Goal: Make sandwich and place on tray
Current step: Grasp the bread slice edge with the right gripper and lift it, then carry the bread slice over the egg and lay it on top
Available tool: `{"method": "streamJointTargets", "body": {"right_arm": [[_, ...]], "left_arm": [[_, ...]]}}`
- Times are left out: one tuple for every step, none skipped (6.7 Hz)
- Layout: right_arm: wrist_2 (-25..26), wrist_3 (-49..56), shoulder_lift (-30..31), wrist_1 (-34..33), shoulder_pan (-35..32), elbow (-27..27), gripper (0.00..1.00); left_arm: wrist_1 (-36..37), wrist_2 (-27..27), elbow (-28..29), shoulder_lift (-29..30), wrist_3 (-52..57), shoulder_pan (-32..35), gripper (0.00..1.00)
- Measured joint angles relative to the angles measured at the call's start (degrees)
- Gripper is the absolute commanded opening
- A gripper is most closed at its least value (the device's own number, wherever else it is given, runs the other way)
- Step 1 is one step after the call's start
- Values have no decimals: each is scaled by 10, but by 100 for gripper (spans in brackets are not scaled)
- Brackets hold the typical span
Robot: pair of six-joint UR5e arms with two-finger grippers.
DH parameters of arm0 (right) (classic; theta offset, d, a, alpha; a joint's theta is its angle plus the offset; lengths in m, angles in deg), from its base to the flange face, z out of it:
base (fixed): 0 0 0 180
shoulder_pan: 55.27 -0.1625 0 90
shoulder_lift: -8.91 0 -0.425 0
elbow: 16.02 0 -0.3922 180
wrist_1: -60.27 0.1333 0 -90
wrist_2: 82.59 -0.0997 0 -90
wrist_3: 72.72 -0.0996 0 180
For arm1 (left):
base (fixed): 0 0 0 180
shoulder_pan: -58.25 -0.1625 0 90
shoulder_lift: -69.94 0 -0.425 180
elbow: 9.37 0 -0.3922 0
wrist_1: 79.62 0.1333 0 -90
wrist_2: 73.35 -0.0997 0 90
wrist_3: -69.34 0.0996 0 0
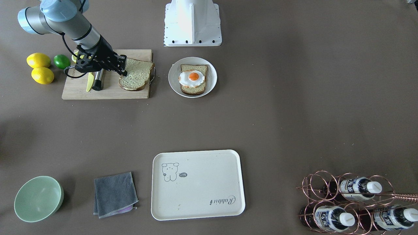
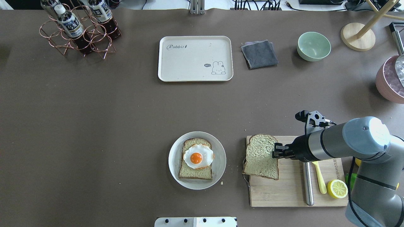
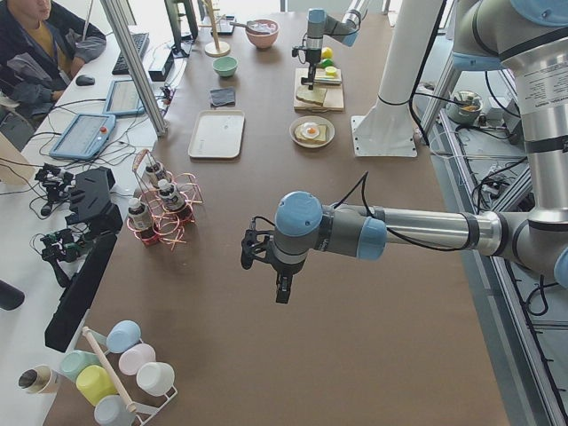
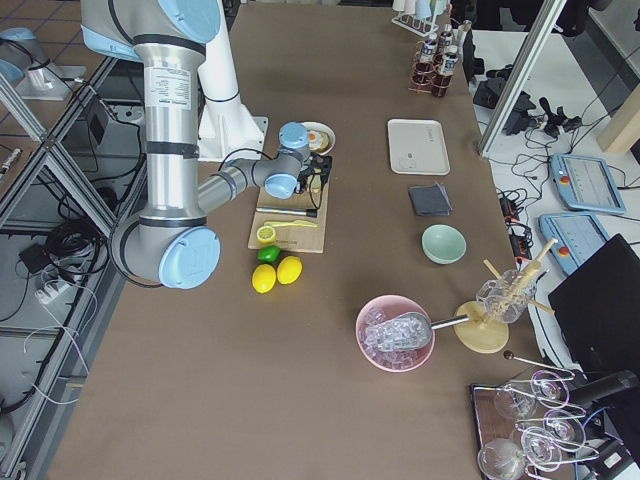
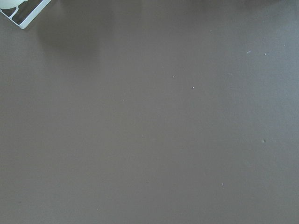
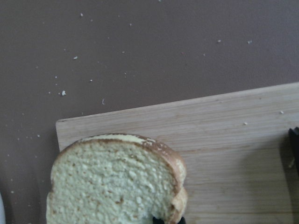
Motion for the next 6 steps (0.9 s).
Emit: {"method": "streamJointTargets", "body": {"right_arm": [[-9, 0, -25, 0, 1, -5, 0], [-13, -1, -67, -2, 9, 5, 0], [-13, -1, -116, -3, 21, 32, 0], [-13, -1, -164, -4, 34, 66, 0], [-11, 0, -204, -9, 45, 97, 0], [-9, 3, -231, -21, 52, 117, 0]], "left_arm": [[0, 0, 1, 0, 0, 0, 97], [0, 0, 1, 0, 0, 0, 97], [0, 1, 1, 0, 0, 0, 97], [0, 1, 1, 0, 0, 0, 97], [0, 0, 1, 0, 0, 0, 97], [0, 1, 1, 0, 0, 0, 97]]}}
